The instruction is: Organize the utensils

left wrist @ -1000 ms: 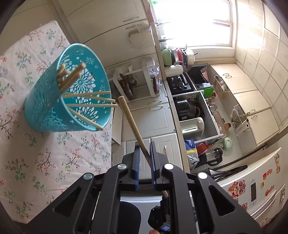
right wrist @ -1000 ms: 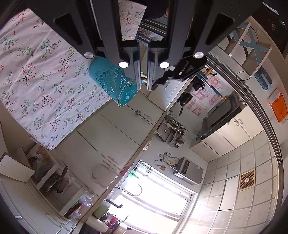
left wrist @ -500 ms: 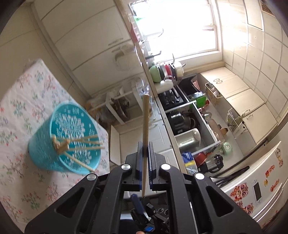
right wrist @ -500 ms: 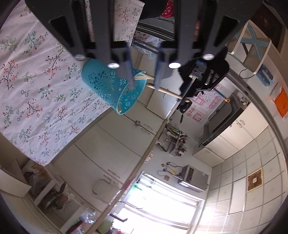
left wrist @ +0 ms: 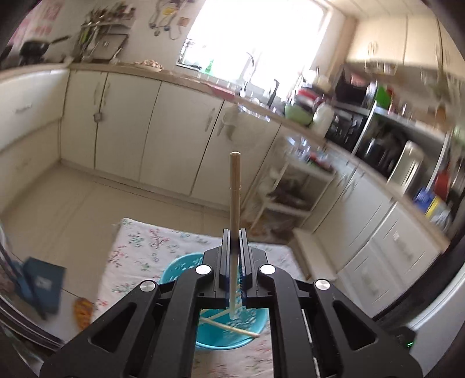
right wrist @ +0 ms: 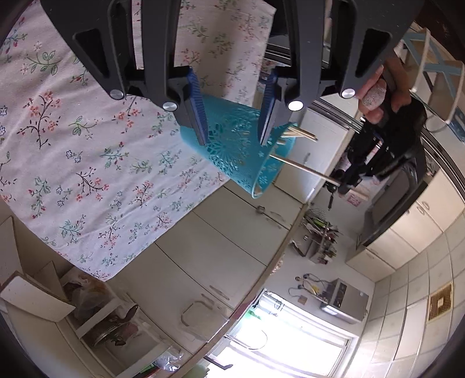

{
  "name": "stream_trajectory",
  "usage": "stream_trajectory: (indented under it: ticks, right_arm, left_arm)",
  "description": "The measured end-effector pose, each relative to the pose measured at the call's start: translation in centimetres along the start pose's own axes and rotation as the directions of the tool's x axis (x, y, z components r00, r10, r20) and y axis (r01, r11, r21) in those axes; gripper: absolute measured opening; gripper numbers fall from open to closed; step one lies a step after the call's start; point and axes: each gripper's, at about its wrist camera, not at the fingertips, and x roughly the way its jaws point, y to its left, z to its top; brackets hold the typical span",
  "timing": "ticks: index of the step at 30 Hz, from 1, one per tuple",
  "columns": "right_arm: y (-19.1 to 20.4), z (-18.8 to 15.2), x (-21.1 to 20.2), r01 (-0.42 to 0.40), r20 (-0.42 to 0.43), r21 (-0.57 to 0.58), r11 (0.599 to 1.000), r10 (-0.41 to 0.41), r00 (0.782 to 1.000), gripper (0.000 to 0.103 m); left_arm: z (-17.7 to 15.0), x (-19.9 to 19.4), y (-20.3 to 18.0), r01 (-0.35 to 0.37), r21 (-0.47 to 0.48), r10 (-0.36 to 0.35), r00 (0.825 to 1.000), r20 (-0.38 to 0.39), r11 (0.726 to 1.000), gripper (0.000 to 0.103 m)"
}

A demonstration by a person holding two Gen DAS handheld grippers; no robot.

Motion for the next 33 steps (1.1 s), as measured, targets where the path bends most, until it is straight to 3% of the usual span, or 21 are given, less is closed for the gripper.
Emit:
stream_trajectory:
  ticks: [5, 7, 9, 11, 18, 26, 29, 33]
  right_arm:
    - [0.4, -0.9, 0.7, 0.060, -0.012, -0.064, 0.996, -0.061, 0.998, 0.039]
    - [0.7, -1.1, 0.8, 0.072, -0.014, -0.078, 0.994, -0.074, 0.997, 0.040]
    - [1.0, -1.3, 0.7, 0.085, -0.011, -0.096, 0.992, -0.086, 0.996, 0.044]
    - [1.6, -1.5, 0.5, 0.096, -0.005, -0.127, 0.987, -0.097, 0.995, 0.045]
    - [5.0, -2.8, -1.2, 0.139, 0.032, -0.249, 0.959, -0.135, 0.990, 0.055]
    - [9.7, -4.1, -4.4, 0.173, 0.086, -0.345, 0.923, -0.153, 0.985, 0.071]
    - [11.3, -4.3, -5.9, 0.173, 0.106, -0.366, 0.914, -0.144, 0.984, 0.078]
    - [14.0, -4.7, -8.0, 0.196, 0.150, -0.399, 0.896, -0.147, 0.978, 0.090]
  left_arm:
    - [-0.9, 0.9, -0.9, -0.055, 0.056, 0.059, 0.996, -0.064, 0.997, 0.007]
    - [-1.5, 0.4, -0.9, -0.097, 0.074, 0.102, 0.992, -0.071, 0.993, 0.017]
    - [-2.4, 0.0, -1.3, -0.144, 0.094, 0.150, 0.986, -0.068, 0.985, 0.044]
    - [-3.2, -1.1, -1.7, -0.208, 0.123, 0.216, 0.975, -0.054, 0.970, 0.056]
    - [-6.3, -5.9, -3.1, -0.331, 0.218, 0.343, 0.939, -0.018, 0.918, 0.083]
    - [-8.2, -11.8, -4.0, -0.385, 0.233, 0.389, 0.921, 0.034, 0.893, 0.095]
    - [-8.7, -14.2, -4.5, -0.399, 0.253, 0.397, 0.916, 0.061, 0.881, 0.095]
    - [-9.1, -16.7, -4.7, -0.395, 0.240, 0.394, 0.918, 0.052, 0.887, 0.095]
